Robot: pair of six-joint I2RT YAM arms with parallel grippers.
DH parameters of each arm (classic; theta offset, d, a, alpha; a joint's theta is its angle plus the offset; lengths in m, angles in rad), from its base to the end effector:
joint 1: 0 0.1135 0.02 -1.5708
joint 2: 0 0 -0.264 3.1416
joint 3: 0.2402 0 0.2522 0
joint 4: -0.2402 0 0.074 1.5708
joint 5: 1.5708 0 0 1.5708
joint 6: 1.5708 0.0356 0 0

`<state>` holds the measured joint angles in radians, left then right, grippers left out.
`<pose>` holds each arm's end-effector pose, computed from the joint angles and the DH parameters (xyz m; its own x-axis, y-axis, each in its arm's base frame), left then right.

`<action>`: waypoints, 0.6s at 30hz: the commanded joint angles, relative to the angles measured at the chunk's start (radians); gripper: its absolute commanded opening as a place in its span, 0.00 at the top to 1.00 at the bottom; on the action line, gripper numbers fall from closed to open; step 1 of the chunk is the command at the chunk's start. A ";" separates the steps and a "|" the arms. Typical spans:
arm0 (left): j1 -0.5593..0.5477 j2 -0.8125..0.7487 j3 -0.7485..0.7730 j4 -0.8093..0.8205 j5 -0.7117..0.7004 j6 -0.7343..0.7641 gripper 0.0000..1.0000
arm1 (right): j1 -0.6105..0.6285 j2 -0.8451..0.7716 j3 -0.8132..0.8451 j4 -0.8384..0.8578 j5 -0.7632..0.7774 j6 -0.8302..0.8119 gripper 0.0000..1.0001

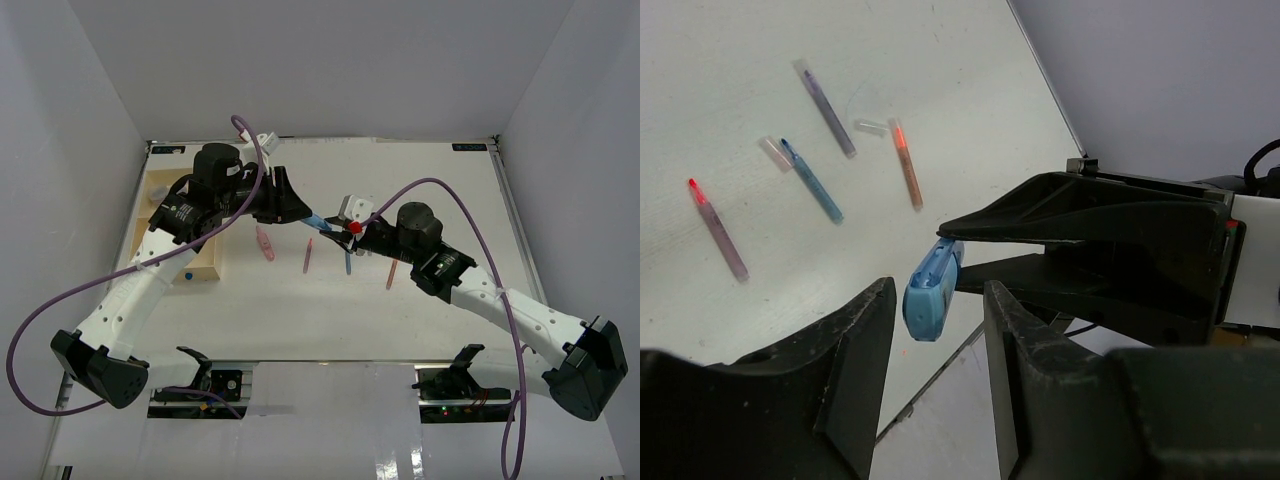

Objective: Sort the stationery into containers
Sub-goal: Close the pen cap on the pen.

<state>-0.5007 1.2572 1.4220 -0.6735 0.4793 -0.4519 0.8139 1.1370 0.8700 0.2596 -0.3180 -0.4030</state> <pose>0.2225 -0.1405 0.4126 -0.7247 -0.0451 -0.6876 0.5145 0.6284 -0.5834 0.1766 0.2032 0.3455 0.3503 -0.1716 -0.9208 -0.8347 0.3888 -0.3900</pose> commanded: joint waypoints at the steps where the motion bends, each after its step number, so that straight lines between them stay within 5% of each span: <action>1: -0.001 -0.018 0.005 0.015 0.025 0.013 0.50 | 0.007 -0.005 0.034 0.024 -0.015 -0.007 0.92; 18: -0.001 -0.010 -0.018 0.006 0.056 0.007 0.82 | 0.005 -0.017 0.046 0.038 -0.007 -0.005 0.92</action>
<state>-0.4995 1.2572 1.4143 -0.6712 0.4942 -0.4488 0.8139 1.1370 0.8700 0.2565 -0.3183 -0.4030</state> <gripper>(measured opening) 0.274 0.329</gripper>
